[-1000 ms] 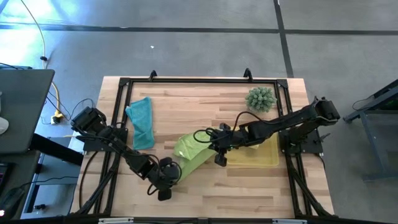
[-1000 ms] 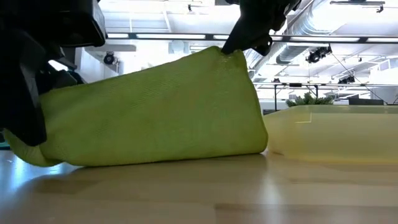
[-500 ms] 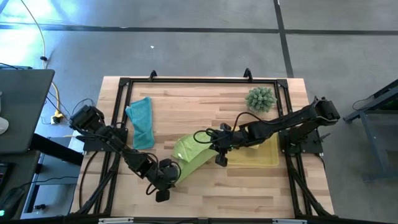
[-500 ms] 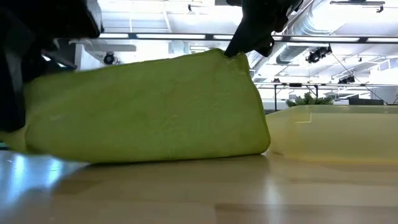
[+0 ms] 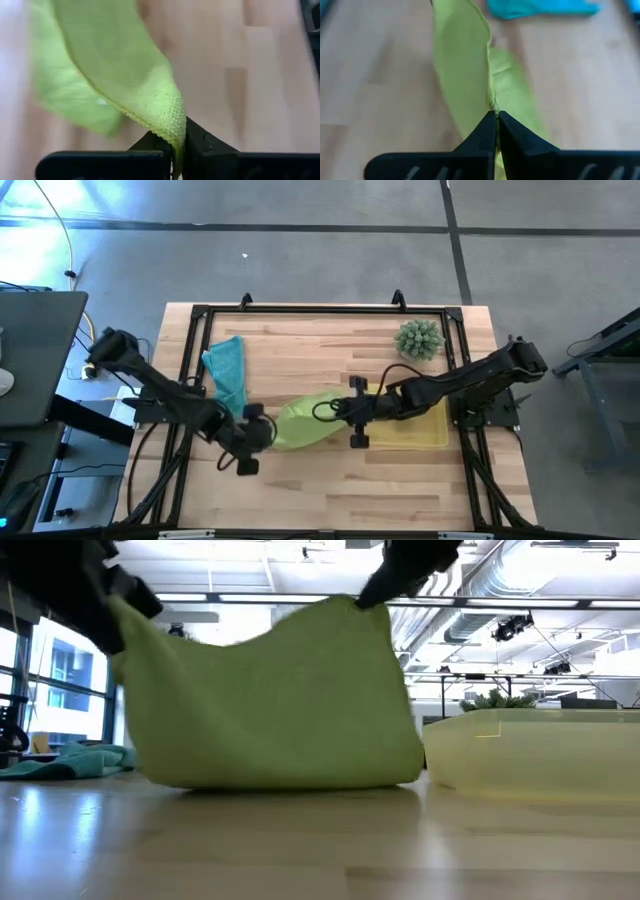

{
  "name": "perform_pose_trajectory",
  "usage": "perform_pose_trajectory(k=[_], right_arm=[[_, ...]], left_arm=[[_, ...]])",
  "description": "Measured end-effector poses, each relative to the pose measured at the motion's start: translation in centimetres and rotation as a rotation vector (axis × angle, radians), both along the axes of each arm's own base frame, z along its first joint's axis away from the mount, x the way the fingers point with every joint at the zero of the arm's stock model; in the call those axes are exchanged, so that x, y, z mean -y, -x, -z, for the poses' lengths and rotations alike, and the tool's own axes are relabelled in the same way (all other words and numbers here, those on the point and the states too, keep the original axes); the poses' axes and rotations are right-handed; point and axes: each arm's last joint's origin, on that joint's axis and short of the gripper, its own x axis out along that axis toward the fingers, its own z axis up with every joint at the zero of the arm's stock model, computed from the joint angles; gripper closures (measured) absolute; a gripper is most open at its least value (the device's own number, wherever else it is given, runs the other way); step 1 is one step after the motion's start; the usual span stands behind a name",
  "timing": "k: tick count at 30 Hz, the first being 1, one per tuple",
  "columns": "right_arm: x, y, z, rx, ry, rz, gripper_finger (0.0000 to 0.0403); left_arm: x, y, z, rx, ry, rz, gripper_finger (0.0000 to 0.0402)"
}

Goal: Roll microfiber towels into tight, uniform cylinder then place into a basket
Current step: Fold the green microfiber towel

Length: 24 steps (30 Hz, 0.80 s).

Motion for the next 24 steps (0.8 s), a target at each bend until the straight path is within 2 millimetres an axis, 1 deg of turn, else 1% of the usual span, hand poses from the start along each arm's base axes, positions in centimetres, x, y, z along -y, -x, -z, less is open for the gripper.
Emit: perform_pose_trajectory(k=[2, 5, 9, 14, 16, 18, 19, 20, 22, 23, 24], right_arm=[[0.2, -0.1, -1.0, 0.007, 0.119, 0.007, 0.0403], [0.8, -0.3, -2.8, 0.032, 0.286, 0.067, 0.0403], [2.0, -0.4, -5.2, 0.023, 0.493, 0.144, 0.0403], [3.6, -0.8, -8.0, 0.053, 0.603, 0.215, 0.0403], [4.7, -0.9, -8.8, 0.061, 0.62, 0.265, 0.0403], [5.7, -0.9, -8.9, 0.067, 0.596, 0.338, 0.0403], [6.1, -0.9, -8.8, 0.082, 0.531, 0.361, 0.0403], [6.3, -1.0, -8.6, 0.092, 0.425, 0.346, 0.0403], [6.2, -1.0, -8.1, 0.071, 0.206, 0.237, 0.0403], [6.1, -1.1, -7.8, 0.051, 0.149, 0.182, 0.0403], [6.1, -1.0, -7.6, 0.031, 0.147, 0.16, 0.0403]], left_arm=[[-1.1, 0.7, -1.0, 0.002, -0.053, -0.009, 0.04], [-2.8, 1.7, -2.2, -0.021, -0.166, -0.027, 0.04], [-4.7, 2.3, -4.6, -0.091, -0.404, -0.07, 0.04], [-6.5, 1.9, -8.4, -0.143, -0.727, -0.112, 0.04], [-7.1, 1.6, -9.9, -0.124, -0.817, -0.162, 0.0401], [-7.6, 1.4, -10.7, -0.114, -0.837, -0.199, 0.0401], [-7.7, 1.3, -11.0, -0.109, -0.792, -0.196, 0.0401], [-7.7, 1.2, -11.3, -0.095, -0.706, -0.179, 0.0401], [-7.4, 1.0, -11.3, -0.1, -0.518, -0.085, 0.0401], [-7.2, 1.1, -11.2, -0.116, -0.458, -0.031, 0.0401], [-7.0, 1.1, -11.1, -0.129, -0.45, 0.003, 0.0401]])
